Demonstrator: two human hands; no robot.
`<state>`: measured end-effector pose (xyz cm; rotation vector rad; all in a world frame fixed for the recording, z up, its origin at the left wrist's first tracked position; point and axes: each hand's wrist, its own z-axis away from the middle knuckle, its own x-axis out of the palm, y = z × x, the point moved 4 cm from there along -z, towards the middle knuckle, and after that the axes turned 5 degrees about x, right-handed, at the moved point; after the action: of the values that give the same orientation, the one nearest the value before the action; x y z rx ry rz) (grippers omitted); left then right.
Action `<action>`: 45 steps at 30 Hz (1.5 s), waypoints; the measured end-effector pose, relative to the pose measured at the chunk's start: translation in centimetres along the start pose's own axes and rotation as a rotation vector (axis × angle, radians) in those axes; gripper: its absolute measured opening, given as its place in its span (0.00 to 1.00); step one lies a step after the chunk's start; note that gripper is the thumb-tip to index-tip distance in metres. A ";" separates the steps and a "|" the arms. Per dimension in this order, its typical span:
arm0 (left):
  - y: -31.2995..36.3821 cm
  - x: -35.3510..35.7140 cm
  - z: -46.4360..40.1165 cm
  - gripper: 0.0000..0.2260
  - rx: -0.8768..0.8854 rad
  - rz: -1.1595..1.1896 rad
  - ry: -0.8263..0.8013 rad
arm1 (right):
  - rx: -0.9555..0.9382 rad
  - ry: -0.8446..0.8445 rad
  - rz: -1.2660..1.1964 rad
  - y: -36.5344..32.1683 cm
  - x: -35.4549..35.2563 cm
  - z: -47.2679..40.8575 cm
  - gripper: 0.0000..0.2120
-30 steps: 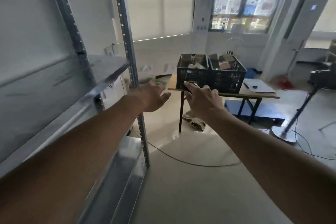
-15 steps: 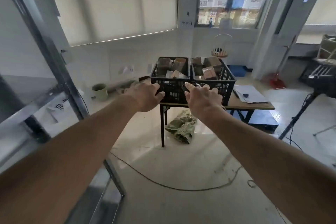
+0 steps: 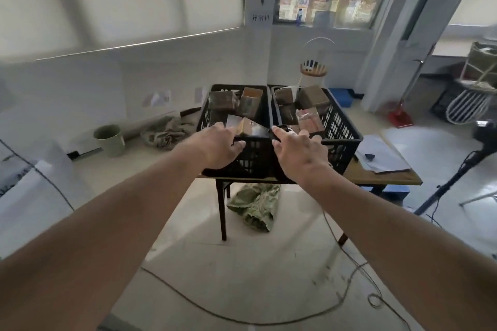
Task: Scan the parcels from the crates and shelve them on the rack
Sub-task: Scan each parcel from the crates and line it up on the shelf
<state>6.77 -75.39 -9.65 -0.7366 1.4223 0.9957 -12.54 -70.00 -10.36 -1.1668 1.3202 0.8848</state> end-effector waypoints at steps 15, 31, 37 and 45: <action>-5.4 7.3 -24.8 0.25 -0.071 0.073 -0.163 | -0.049 -0.126 -0.031 1.9 10.6 -24.1 0.24; -8.4 14.7 -36.2 0.35 -0.295 0.303 -0.330 | -0.152 -0.256 -0.018 2.7 17.5 -36.0 0.24; -9.5 16.3 -37.1 0.30 -0.392 0.632 -0.254 | -0.135 -0.289 -0.015 2.6 18.7 -36.2 0.25; -12.0 13.9 -36.8 0.13 -0.494 0.936 -0.165 | -0.089 -0.314 -0.167 2.4 17.9 -36.2 0.24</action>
<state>-0.60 -111.86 -27.15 -0.2783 1.3867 2.1304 -22.11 -106.74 -24.30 -1.1349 0.9244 0.9667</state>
